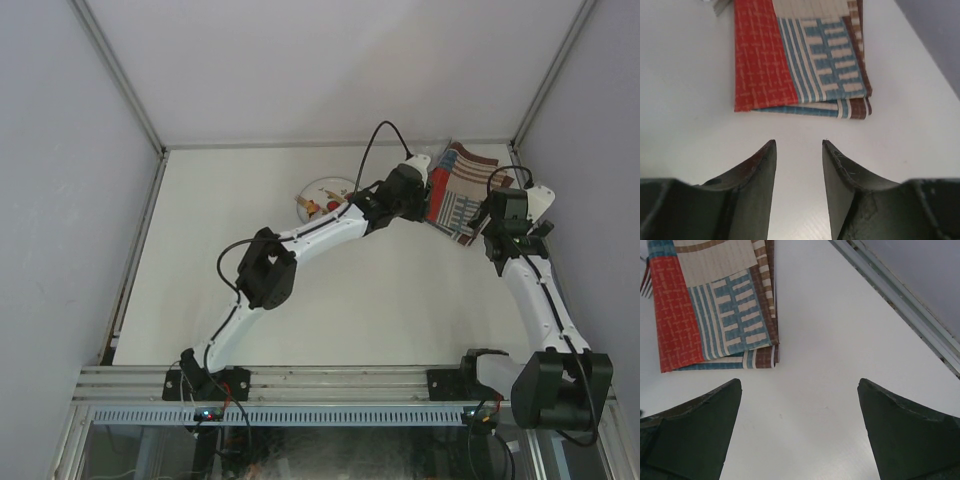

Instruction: Set the dinner table for one person

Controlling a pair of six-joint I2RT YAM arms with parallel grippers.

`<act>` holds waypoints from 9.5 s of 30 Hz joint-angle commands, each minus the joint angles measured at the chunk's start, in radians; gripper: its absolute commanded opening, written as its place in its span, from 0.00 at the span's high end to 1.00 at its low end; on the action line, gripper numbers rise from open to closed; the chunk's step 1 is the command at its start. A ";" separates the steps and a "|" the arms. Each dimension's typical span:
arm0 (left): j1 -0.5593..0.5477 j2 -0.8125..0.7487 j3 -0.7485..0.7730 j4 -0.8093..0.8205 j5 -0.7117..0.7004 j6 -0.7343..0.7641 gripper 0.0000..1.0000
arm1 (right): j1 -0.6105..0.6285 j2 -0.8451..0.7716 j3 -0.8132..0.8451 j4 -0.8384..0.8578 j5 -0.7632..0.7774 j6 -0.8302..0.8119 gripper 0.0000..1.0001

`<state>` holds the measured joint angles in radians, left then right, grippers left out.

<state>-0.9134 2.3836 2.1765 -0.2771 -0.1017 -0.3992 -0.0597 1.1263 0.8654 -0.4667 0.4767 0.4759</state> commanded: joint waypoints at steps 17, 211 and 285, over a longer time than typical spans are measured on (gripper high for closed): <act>0.079 0.146 0.191 -0.110 0.112 -0.079 0.40 | -0.026 -0.287 -0.013 -0.052 -0.138 -0.016 0.00; -0.257 -0.236 -0.551 0.144 -0.074 -0.053 0.82 | 0.229 -0.270 -0.019 -0.342 -0.067 0.112 0.17; -0.274 -0.178 -0.406 0.037 -0.133 -0.040 1.00 | -0.030 -0.252 0.064 -0.286 -0.344 -0.006 0.31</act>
<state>-1.1885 2.3547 1.8408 -0.2546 -0.1371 -0.4526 -0.0792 0.8944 0.8841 -0.7738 0.1467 0.4885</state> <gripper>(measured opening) 0.003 0.708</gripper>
